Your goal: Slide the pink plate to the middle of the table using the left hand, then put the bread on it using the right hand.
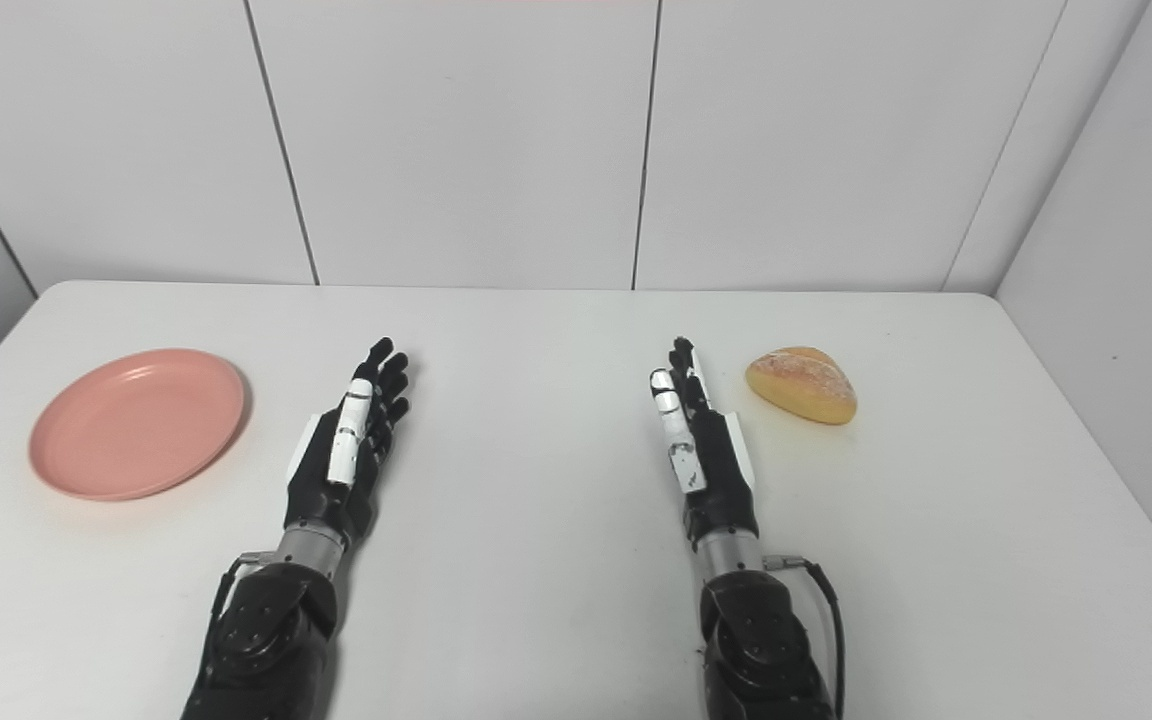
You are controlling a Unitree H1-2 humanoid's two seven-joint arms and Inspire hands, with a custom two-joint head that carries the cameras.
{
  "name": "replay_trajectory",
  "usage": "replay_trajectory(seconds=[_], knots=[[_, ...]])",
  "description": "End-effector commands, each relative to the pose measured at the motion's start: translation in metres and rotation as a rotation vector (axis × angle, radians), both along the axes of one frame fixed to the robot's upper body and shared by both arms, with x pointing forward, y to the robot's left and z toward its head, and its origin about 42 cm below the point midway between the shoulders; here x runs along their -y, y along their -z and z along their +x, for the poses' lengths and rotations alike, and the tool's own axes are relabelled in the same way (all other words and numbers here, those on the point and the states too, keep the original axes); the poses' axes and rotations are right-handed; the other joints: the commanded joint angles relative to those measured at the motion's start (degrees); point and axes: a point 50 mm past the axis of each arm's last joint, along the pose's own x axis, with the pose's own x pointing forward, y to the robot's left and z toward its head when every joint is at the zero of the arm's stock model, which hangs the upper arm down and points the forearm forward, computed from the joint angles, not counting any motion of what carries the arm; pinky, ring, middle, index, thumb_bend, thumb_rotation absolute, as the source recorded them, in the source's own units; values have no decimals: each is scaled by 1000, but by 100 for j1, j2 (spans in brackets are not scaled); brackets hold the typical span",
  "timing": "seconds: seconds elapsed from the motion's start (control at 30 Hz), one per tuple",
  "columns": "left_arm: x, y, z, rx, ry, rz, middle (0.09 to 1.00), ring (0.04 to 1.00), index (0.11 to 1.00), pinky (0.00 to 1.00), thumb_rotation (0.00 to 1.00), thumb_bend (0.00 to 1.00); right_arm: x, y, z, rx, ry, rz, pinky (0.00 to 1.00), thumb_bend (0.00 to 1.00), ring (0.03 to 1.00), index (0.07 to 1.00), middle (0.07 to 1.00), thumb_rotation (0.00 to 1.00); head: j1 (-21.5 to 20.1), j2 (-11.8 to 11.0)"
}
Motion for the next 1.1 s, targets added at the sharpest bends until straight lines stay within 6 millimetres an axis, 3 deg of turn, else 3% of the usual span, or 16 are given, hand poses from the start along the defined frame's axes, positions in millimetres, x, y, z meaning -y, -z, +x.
replay_trajectory(seconds=[0.0,0.53,0.8,1.07], knots=[[4,-18,8,82,17,-2,972,992,950,1000,1000,384,-6,-25,11,84,-11,25,1000,691,1000,1000,1000,965,1,-2],[4,-19,8,76,20,-17,968,989,946,1000,1000,393,-5,-25,10,75,-18,37,1000,681,1000,1000,1000,955,138,-22],[-10,-55,25,132,-26,-69,984,994,978,1000,1000,443,5,-24,10,75,-25,34,1000,705,1000,1000,1000,931,737,-147],[-39,-72,40,123,-110,-135,966,983,958,1000,1000,484,17,-20,9,43,-31,39,1000,713,1000,1000,1000,920,1234,-251]])
